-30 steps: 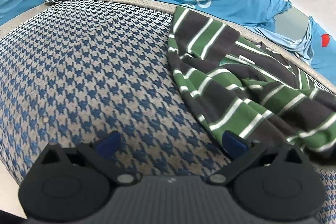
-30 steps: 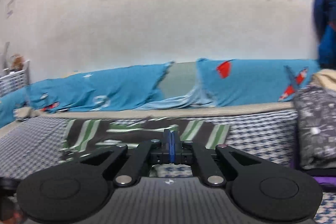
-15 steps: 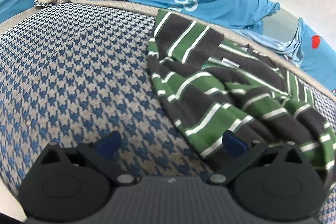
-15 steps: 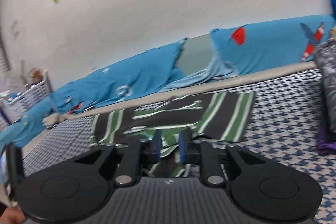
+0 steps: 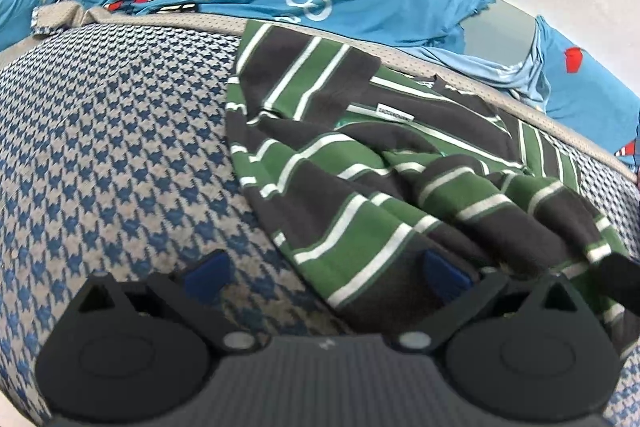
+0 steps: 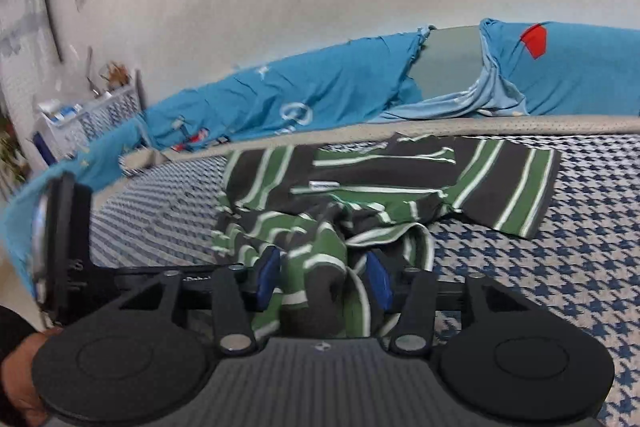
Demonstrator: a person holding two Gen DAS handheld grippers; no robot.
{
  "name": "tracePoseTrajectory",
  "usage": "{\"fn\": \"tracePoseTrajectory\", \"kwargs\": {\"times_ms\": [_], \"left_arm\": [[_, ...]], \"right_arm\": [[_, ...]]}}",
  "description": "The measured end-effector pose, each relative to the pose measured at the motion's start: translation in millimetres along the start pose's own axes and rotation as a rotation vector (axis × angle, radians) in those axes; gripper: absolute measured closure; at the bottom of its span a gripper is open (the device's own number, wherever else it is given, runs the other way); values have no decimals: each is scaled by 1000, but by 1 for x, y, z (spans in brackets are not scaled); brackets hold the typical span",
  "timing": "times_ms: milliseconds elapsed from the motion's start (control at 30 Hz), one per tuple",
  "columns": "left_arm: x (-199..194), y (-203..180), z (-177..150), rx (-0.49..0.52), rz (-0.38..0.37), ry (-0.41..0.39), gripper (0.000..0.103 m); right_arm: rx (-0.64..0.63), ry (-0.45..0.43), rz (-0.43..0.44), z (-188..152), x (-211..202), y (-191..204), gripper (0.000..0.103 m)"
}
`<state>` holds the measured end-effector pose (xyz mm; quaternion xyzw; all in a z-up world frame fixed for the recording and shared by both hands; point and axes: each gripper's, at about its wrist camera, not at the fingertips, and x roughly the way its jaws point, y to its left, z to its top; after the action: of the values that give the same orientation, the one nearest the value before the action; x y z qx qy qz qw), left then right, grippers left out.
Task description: Fold clothes
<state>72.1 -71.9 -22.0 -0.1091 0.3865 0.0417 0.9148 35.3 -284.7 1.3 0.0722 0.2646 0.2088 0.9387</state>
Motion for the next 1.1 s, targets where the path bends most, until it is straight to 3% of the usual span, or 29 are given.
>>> {"fn": "tracePoseTrajectory", "kwargs": {"times_ms": [33, 67, 167, 300, 467, 700, 867, 967, 1100], "left_arm": [[2, -2, -1, 9, 5, 4, 0], [5, -3, -2, 16, 13, 11, 0], [13, -7, -4, 37, 38, 33, 0], [19, -12, -7, 90, 83, 37, 0], [19, -12, -9, 110, 89, 38, 0], [19, -12, -9, 109, 85, 44, 0], [18, -10, -8, 109, 76, 53, 0], [15, -2, -6, 87, 73, 57, 0], [10, 11, -4, 51, 98, 59, 0]], "right_arm": [[-3, 5, -17, -1, 3, 0, 88], [4, 1, -26, -1, 4, -1, 95], [35, -30, -60, 2, 2, -9, 98], [98, -119, -125, 12, -12, -25, 99], [196, -217, -227, 24, -29, -51, 99], [317, -224, -463, 28, -36, -88, 99], [358, -160, -487, 23, -26, -97, 96], [333, -211, -519, 25, -35, -91, 87], [282, -250, -525, 28, -45, -79, 85]]}}
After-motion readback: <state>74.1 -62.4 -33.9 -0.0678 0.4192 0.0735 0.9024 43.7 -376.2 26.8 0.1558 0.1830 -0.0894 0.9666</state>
